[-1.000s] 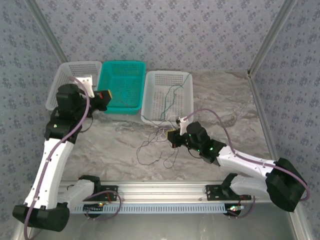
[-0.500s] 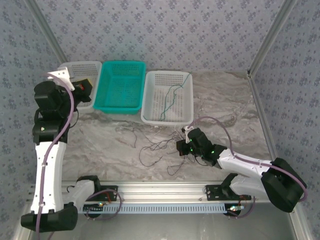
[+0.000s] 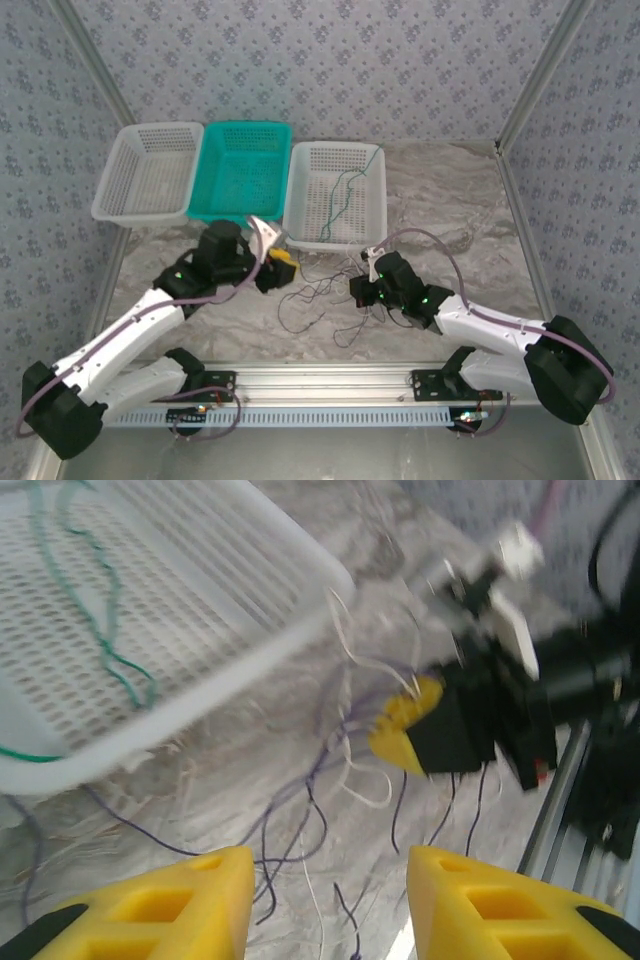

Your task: Untangle the cables

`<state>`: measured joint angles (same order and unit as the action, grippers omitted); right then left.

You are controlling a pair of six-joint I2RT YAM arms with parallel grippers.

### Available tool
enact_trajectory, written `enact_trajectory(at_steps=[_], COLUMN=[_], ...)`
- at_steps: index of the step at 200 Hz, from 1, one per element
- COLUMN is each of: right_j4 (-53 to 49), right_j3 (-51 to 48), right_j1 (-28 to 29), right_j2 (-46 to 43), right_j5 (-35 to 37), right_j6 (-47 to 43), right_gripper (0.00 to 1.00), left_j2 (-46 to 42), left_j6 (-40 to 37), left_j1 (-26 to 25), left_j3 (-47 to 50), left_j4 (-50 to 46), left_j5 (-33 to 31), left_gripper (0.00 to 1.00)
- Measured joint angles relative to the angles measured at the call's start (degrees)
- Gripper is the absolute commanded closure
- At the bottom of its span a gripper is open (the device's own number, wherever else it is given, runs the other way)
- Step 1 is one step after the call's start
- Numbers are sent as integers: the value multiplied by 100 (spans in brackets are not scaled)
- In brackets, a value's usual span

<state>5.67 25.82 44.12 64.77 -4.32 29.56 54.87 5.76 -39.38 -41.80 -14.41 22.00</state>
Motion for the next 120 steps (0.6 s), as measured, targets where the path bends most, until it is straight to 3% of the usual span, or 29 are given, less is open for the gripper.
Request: enact_trajectory(at_steps=[20,80,120], right_j4=[-39,-81,-81], right_j3=[26,76,81], right_j1=[0,0,0], right_j2=[4,-17,-17], right_j5=[-35,-46,-61], right_j6=[2,57,109], right_gripper=[96,95,95], left_j2=[232,1193,1971], left_j6=[-208,-339,-385], left_j1=[-382,-544,-564], left_j3=[348,911,931], left_j4=[376,1366,1980], left_j5=[-337,-704,-575], left_gripper=[55,52,48])
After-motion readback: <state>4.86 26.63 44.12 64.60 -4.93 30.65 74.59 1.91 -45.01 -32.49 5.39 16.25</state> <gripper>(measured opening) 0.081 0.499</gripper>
